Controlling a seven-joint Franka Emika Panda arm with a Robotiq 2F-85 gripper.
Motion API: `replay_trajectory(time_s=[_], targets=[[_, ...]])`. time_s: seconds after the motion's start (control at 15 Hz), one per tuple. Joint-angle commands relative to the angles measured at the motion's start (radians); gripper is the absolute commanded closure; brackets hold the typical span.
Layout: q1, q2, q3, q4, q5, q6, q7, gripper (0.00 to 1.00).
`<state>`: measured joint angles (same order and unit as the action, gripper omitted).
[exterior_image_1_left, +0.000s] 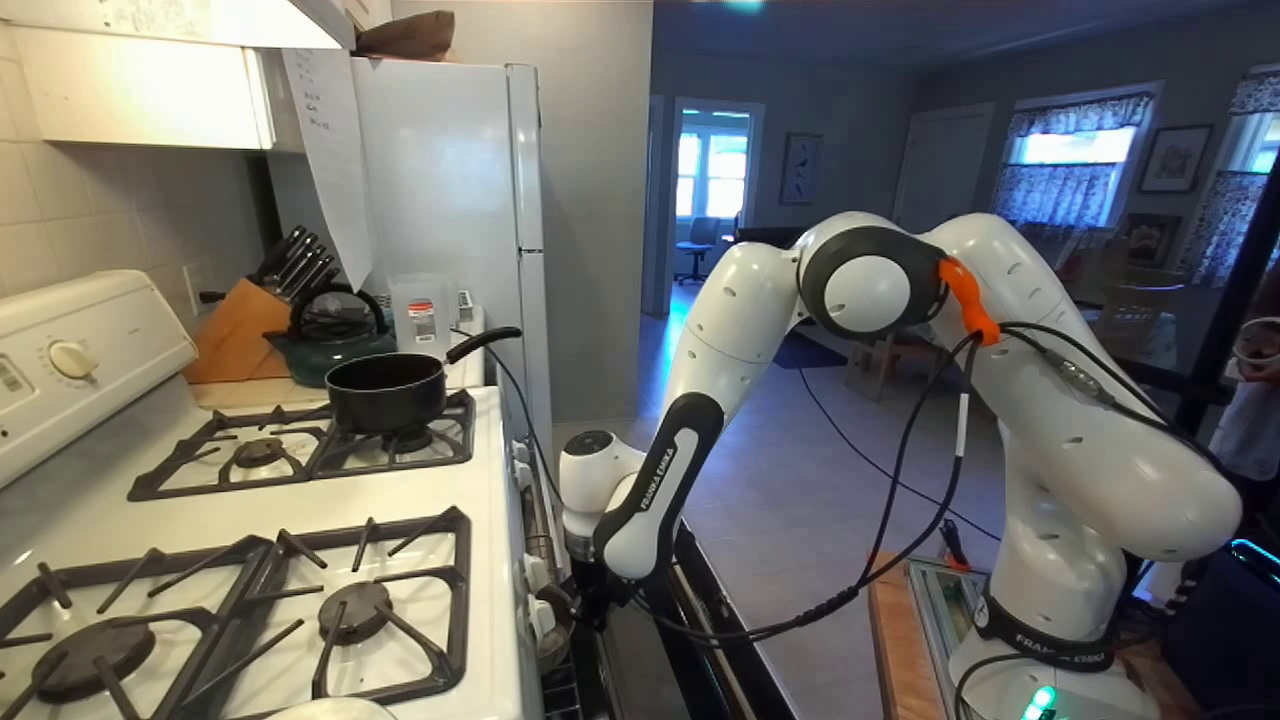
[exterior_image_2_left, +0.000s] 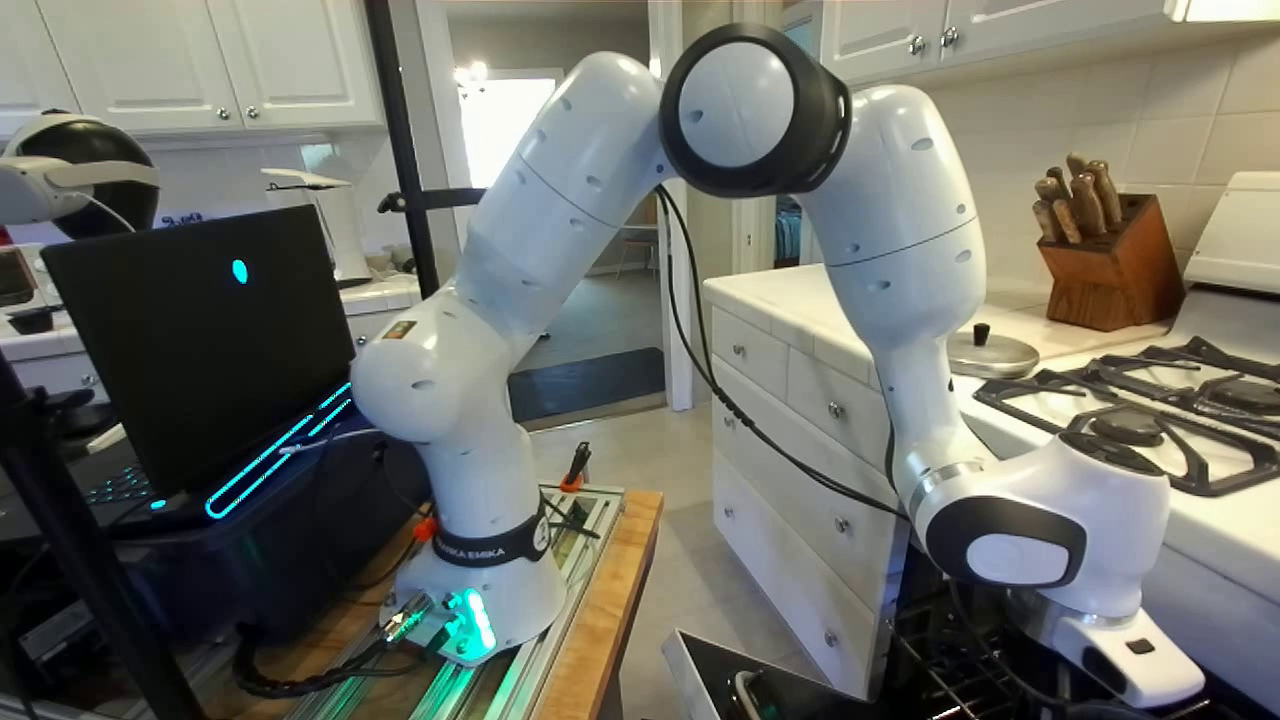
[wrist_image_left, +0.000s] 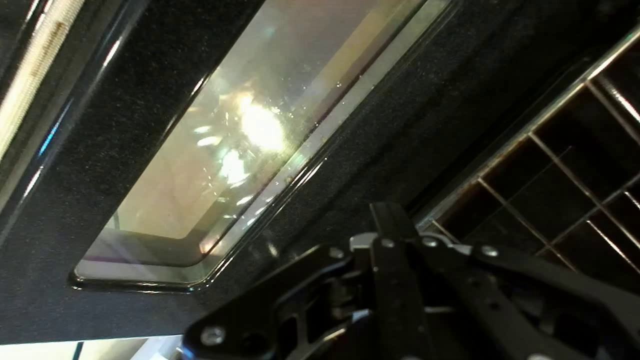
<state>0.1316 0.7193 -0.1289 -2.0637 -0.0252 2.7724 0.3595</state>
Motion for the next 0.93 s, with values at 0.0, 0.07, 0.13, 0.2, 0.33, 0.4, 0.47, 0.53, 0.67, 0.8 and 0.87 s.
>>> replay_trajectory(time_s=[0.0, 0.07, 0.13, 0.2, 0.33, 0.4, 0.47, 0.53, 0.67, 0.8, 0.87], targets=[[0.000, 0.024, 0.020, 0.006, 0.020, 0.026, -0.036, 1.00], [-0.006, 0.027, 0.030, 0.010, 0.028, 0.010, -0.039, 1.00], [-0.003, 0.031, 0.031, 0.011, 0.030, 0.015, -0.034, 1.00], [-0.007, 0.038, 0.036, 0.016, 0.034, 0.010, -0.034, 1.00], [-0.009, 0.055, 0.041, 0.030, 0.040, 0.001, -0.033, 1.00], [-0.012, 0.065, 0.044, 0.037, 0.041, 0.009, -0.038, 1.00], [-0.019, 0.077, 0.050, 0.045, 0.040, 0.018, -0.049, 1.00], [-0.020, 0.087, 0.051, 0.052, 0.039, 0.022, -0.053, 1.00], [-0.024, 0.106, 0.058, 0.068, 0.037, 0.031, -0.068, 1.00], [-0.026, 0.125, 0.064, 0.084, 0.039, 0.036, -0.074, 1.00], [-0.027, 0.133, 0.067, 0.092, 0.040, 0.038, -0.079, 1.00]])
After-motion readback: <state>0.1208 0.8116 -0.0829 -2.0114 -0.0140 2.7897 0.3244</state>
